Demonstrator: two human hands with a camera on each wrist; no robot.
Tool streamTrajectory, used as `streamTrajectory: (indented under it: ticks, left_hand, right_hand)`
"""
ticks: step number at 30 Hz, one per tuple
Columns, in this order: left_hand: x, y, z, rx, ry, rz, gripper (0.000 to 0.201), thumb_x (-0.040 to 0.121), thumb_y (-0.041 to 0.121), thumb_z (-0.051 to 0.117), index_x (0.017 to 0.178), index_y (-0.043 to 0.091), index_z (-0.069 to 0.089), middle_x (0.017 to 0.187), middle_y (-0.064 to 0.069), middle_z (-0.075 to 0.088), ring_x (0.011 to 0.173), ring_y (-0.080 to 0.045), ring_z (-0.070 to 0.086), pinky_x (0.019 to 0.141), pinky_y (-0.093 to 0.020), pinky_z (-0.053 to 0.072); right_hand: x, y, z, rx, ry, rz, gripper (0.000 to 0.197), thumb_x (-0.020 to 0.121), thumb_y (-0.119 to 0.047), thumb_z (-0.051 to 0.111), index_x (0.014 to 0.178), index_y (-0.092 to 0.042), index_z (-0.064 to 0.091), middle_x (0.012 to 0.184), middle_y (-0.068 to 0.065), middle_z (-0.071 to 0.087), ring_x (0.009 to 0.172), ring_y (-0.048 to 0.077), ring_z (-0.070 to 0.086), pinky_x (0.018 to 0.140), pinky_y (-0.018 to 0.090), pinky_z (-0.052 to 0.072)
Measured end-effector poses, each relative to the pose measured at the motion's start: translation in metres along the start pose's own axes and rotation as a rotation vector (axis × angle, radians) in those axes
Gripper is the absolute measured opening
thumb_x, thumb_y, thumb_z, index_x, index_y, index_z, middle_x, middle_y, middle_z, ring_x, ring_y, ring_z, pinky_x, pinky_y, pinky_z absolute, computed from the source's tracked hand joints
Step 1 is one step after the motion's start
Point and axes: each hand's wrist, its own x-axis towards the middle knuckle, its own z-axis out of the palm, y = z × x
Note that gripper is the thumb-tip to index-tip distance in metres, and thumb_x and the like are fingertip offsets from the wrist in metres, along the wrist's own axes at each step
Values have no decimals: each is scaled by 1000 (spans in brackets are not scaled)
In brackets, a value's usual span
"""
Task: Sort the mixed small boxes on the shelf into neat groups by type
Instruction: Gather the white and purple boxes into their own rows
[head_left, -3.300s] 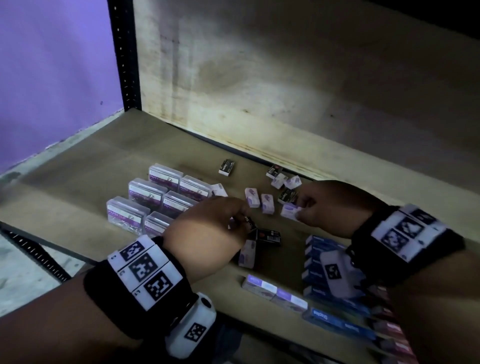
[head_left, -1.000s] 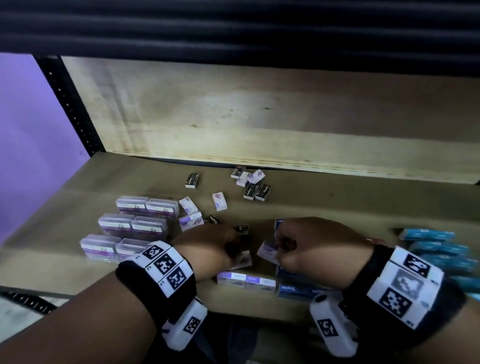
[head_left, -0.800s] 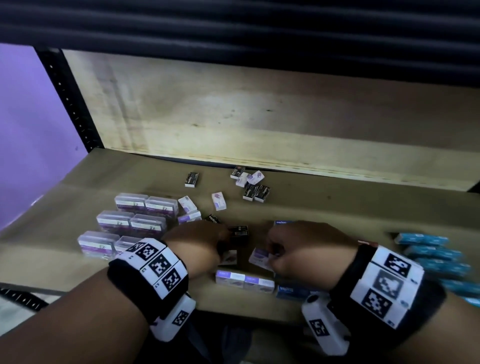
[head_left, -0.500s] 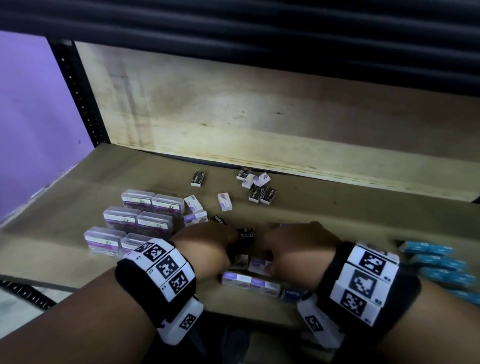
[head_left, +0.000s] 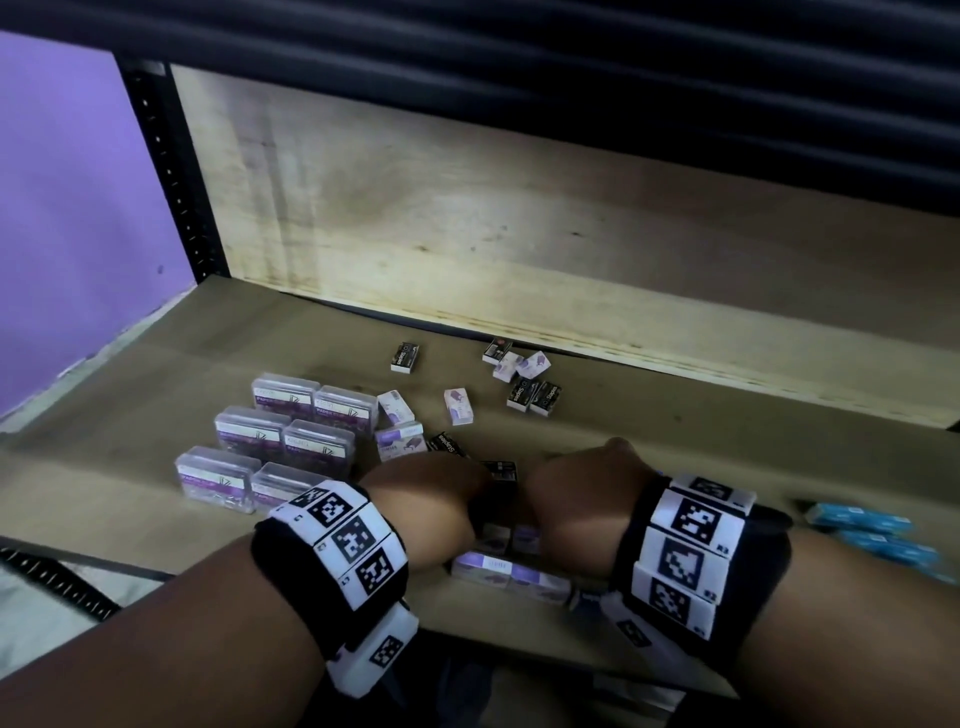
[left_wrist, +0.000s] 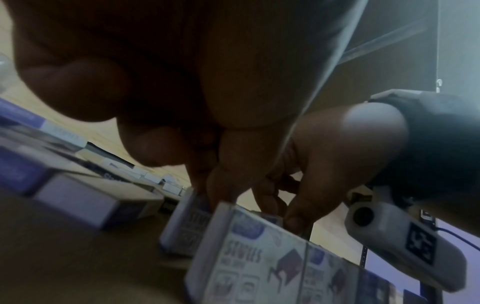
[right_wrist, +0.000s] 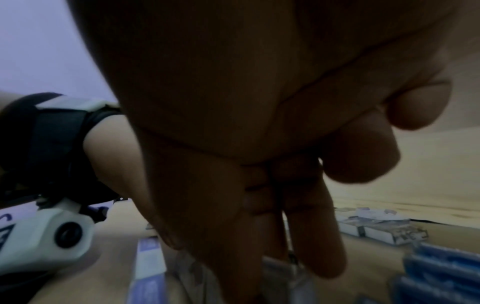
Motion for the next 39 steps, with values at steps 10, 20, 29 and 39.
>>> streamTrajectory:
  ticks: [10,20,29,39]
  left_hand:
    - [-1,-2,-1,-18,-7,49,40,80,30,62,120,35,64,111,5,68,101,-18,65,80,-31,54]
    - [-36,-31,9,-242,377,-143,26,87,54,62,109,42,62,106,17,66,97,-3,61,81,-25,51]
    - [-41,-35,23,-386,474,-280,33,76,48,68,108,45,62,108,15,62,94,-6,62,75,-20,46]
    - [-34,-40,32,-333,425,-304,43,79,49,65,120,48,53,114,14,59,98,-9,63,70,-20,40]
  right_hand:
    - [13,5,10,43,32,-70,15,88,-26,58,100,-21,64,92,-1,64,88,26,63,78,42,28]
    - [36,55,-7,109,148,-46,25,83,-33,57,96,-19,72,93,8,71,82,27,68,55,30,46]
    - [131,102,-18,142,165,51,34,93,-23,58,122,-8,66,124,12,65,107,30,63,84,33,53]
    - [206,121,7,188,195,67,51,99,-21,56,148,-9,44,150,10,46,132,24,47,92,21,30]
